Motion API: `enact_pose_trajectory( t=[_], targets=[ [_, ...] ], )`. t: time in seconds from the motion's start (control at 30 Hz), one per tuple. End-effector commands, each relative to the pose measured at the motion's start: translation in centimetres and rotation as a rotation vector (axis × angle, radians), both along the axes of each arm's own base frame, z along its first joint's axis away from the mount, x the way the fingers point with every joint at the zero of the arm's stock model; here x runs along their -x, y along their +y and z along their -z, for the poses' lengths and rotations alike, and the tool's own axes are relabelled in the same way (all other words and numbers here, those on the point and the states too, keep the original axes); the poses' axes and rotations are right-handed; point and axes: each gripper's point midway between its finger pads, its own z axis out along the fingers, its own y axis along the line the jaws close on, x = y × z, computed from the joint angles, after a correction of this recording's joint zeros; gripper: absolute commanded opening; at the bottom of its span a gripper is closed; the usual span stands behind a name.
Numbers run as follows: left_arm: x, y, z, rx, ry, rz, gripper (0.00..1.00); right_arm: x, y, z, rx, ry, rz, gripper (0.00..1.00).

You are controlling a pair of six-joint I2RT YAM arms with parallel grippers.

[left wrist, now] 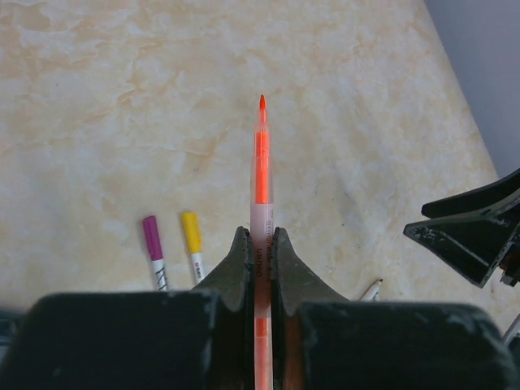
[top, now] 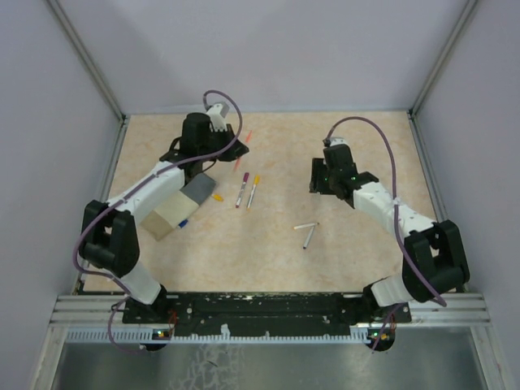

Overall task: Insert the pens into the pen caps
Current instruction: Move the pen cap to the center of the board.

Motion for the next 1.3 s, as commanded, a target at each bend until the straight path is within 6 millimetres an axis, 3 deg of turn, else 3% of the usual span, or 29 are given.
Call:
enact_pose_trajectory(
  t=[0.0, 0.13, 0.23, 0.3, 0.43, 0.63, 0.8, 0.9, 0.93, 1.07, 1.27],
  targets=[
    [0.6, -2.4, -3.3, 0.027, -0.026, -0.057, 0.0, 0.1, 1.6, -2.9, -0.123, -0.077, -0.02, 0.52],
    [1.6, -4.5, -3.1, 0.006, -0.015, -0.04, 0.0, 0.4, 1.7, -3.2, -0.129, -0.078, -0.028, 0.53],
    [1.8, -4.7, -3.2, 0.012, -0.027, -0.031, 0.0, 0.3, 1.2, -3.0, -0.102, -0.066, -0.009, 0.53],
    [1.9, -4.4, -3.5, -0.006, -0.049, -0.022, 0.0, 0.3, -0.1, -2.9, -0.046, -0.055, 0.043, 0.53],
    [2.7, -3.9, -3.7, -0.044, -0.078, 0.008, 0.0, 1.3, -4.6, -2.6, 0.074, -0.054, 0.265, 0.53],
    [4.8, -4.4, -2.8, -0.026, -0.084, 0.109, 0.0, 6.3, -10.7, -0.8, 0.195, -0.003, 0.575, 0.58],
    [6.1, -5.3, -3.0, 0.001, -0.073, 0.191, 0.0, 9.6, -16.1, 1.7, 0.16, 0.064, 0.731, 0.63],
    [6.4, -5.5, -3.2, 0.009, -0.072, 0.212, 0.0, 11.8, -19.2, 1.5, 0.165, 0.05, 0.867, 0.63],
    [6.4, -5.6, -3.3, 0.012, -0.073, 0.218, 0.0, 12.6, -19.9, 1.4, 0.164, 0.032, 0.928, 0.7],
    [6.6, -6.5, -3.9, 0.031, -0.06, 0.246, 0.0, 15.0, -21.0, 2.0, 0.101, 0.012, 1.087, 0.8],
    [7.0, -7.9, -4.2, 0.034, -0.058, 0.279, 0.0, 16.7, -23.6, 3.5, -0.001, 0.022, 1.291, 0.77]
  ],
)
